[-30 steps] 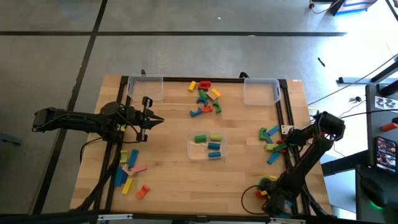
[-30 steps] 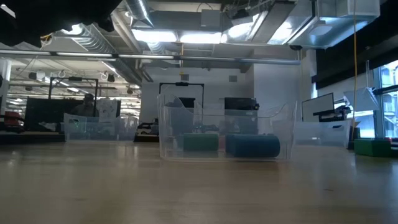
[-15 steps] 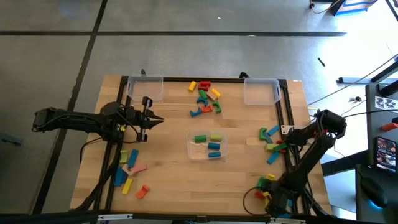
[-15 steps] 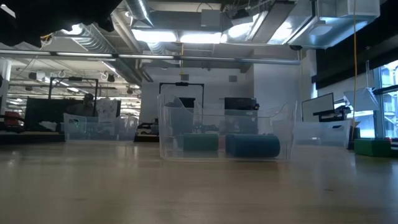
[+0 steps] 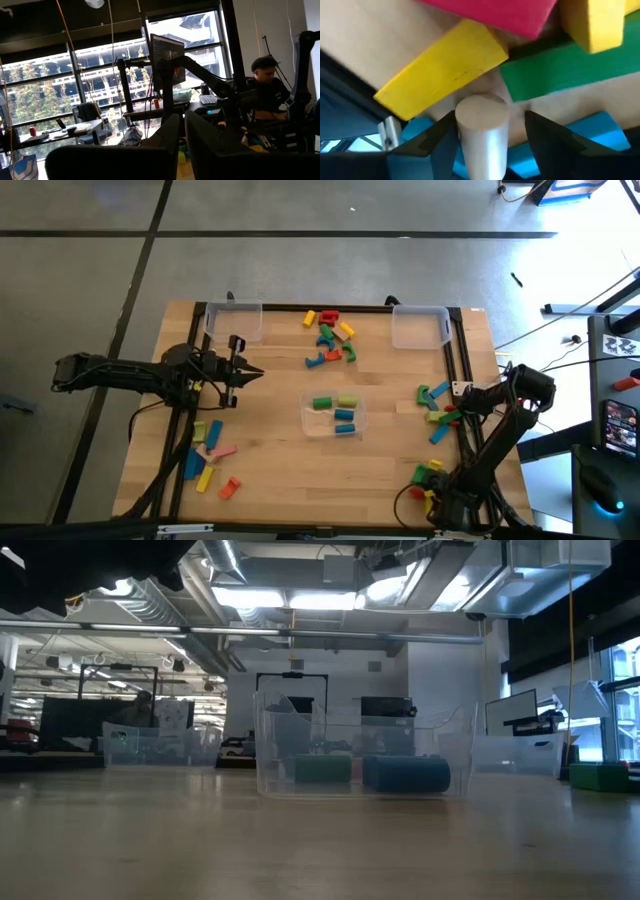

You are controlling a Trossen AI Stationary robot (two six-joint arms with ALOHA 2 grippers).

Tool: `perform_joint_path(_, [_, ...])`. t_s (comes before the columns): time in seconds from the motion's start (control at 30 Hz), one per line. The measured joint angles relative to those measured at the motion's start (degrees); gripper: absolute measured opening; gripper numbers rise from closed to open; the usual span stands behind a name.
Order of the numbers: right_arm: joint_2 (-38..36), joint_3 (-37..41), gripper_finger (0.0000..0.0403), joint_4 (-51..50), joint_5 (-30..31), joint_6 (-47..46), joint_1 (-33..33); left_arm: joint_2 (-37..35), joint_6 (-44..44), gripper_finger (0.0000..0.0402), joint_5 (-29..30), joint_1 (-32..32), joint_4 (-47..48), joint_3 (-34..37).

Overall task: Sort blocks by size
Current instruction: Put the light brown cylindrical block into the bottom transparent bin

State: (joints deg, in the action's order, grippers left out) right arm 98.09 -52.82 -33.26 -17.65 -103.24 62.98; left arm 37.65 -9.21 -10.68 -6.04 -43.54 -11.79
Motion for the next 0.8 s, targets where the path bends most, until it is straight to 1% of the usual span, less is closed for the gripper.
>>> perform_joint_path(0.1, [0.35, -0.02, 0.0194, -0.16, -0.82, 0.2, -0.02, 0.02, 0.0, 0.0024, 0.0, 0.0, -0.01, 0.0])
perform_joint_path(0.27, [0.39, -0.05, 0.0125, 0.1, -1.36, 0.5, -0.01, 0.01, 0.0, 0.0024, 0.0, 0.0, 0.01, 0.0])
perform_joint_path(0.47, [-0.37, 0.0, 0.0124, 0.15, -0.88, 0.68, 0.0, 0.02, 0.0, 0.0024, 0.0, 0.0, 0.01, 0.0])
perform_joint_path(0.63, [-4.14, 0.0, 0.0131, -1.13, -0.46, 0.01, -0.13, 0.0, 0.0, 0.0024, 0.0, 0.0, 0.01, 0.0])
perform_joint_path(0.8, [-9.18, 0.0, 0.0125, -2.53, -1.68, -0.22, -2.77, 0.01, 0.0, 0.0024, 0.0, 0.0, 0.0, 0.0])
